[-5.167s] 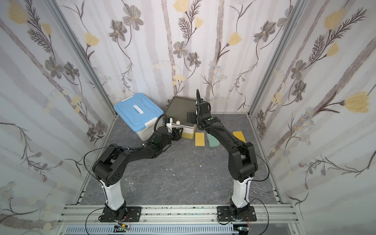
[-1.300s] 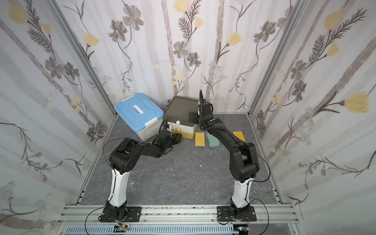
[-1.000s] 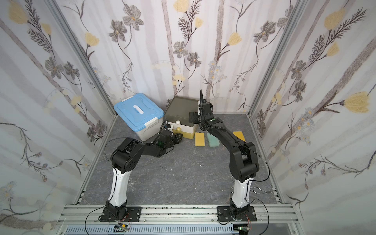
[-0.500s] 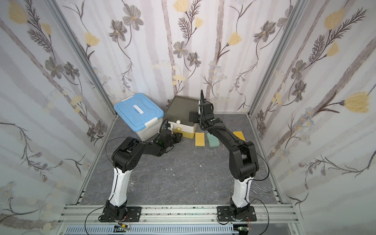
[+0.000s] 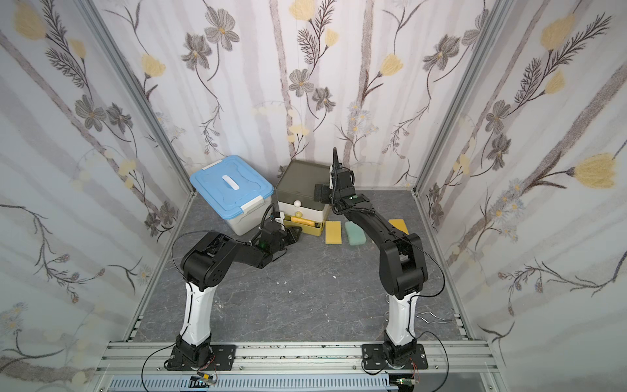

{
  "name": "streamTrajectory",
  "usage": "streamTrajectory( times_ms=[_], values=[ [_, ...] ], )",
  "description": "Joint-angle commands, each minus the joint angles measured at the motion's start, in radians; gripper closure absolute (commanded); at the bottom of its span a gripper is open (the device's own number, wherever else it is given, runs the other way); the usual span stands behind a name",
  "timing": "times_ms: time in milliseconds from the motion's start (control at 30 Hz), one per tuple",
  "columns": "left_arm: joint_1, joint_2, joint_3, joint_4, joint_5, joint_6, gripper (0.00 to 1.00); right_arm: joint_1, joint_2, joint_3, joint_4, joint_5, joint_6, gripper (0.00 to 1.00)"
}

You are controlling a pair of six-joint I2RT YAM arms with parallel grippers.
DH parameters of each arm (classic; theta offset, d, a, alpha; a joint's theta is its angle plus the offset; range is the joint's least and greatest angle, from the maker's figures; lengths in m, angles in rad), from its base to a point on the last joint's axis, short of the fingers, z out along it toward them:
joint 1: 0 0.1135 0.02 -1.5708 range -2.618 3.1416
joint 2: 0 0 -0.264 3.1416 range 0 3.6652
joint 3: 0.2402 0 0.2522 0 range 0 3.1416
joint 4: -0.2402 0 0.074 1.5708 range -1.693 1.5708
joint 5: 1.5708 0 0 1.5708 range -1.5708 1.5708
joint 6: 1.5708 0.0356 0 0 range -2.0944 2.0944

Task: Take the sponge out of the drawer
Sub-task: Open the drawer in the storage box.

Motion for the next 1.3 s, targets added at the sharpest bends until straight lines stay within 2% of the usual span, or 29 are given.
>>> streamTrajectory(
  times_ms=[0,333,933,1267],
  values=[
    [0.000,-0.025,-0.040,0.058,-0.001,-0.035,0.78,-0.001,0.022,0.000,-0.156,0.017,-0.022,0.00],
    [-0.044,-0.141,-0.109,-0.062,-0.063,0.101,0.78,-0.001,0.027,0.009,-0.166,0.015,-0.016,0.00],
    [-0.099,-0.239,-0.295,-0.004,-0.146,0.104,0.77,-0.001,0.053,0.041,-0.194,0.019,-0.012,0.00],
    [-0.127,-0.257,-0.342,0.010,-0.175,0.106,0.74,-0.001,0.050,0.044,-0.196,0.014,-0.009,0.00]
  ],
)
